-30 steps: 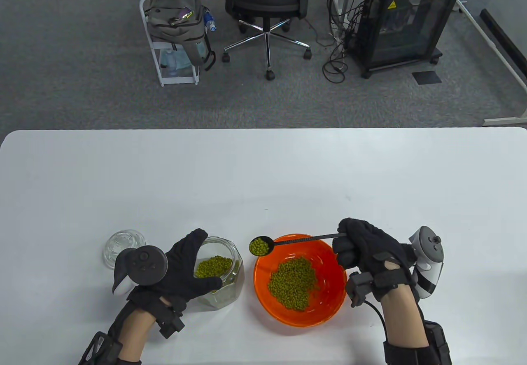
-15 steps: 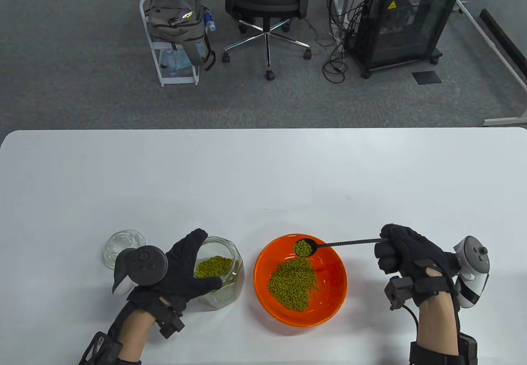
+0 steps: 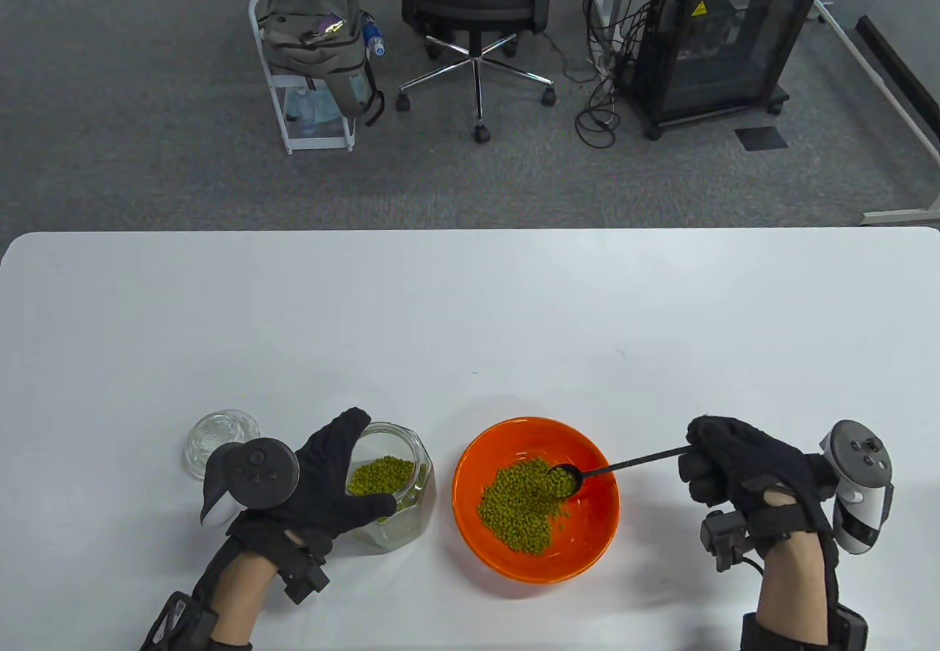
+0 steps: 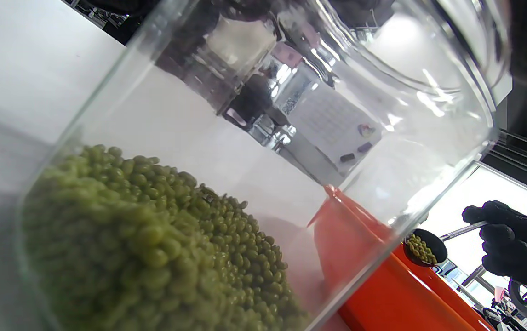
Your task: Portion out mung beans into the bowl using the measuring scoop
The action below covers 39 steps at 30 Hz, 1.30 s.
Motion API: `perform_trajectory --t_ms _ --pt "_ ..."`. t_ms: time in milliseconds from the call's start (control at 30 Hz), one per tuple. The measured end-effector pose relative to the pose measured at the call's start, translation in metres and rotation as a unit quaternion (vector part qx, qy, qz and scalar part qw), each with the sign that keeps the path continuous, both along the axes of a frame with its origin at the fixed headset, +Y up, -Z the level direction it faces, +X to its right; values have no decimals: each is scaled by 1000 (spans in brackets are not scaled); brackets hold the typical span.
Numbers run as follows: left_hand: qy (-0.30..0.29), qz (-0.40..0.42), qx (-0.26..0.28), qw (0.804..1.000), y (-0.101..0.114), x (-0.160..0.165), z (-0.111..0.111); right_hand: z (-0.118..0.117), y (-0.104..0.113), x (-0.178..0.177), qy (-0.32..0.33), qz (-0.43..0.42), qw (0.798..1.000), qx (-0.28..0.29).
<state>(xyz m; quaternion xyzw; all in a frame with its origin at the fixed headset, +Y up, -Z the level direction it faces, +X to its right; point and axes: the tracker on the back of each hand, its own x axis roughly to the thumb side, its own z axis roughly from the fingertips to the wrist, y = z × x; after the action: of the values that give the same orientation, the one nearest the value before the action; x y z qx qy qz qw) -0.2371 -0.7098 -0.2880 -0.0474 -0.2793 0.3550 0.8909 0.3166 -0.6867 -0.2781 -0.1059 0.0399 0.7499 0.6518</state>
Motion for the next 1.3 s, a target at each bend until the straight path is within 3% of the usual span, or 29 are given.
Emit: perform_trajectory --t_ms 400,833,1100,1300 --pt "0 0 0 1000 0 0 0 5 12 -10 6 107 994 17" --pt "0 1 -1 1000 0 0 0 11 33 -36 61 190 975 100" --pt "0 -2 0 1000 0 0 0 13 39 -38 92 185 968 144" --pt "0 -1 0 1000 0 0 0 16 47 -45 113 225 945 210"
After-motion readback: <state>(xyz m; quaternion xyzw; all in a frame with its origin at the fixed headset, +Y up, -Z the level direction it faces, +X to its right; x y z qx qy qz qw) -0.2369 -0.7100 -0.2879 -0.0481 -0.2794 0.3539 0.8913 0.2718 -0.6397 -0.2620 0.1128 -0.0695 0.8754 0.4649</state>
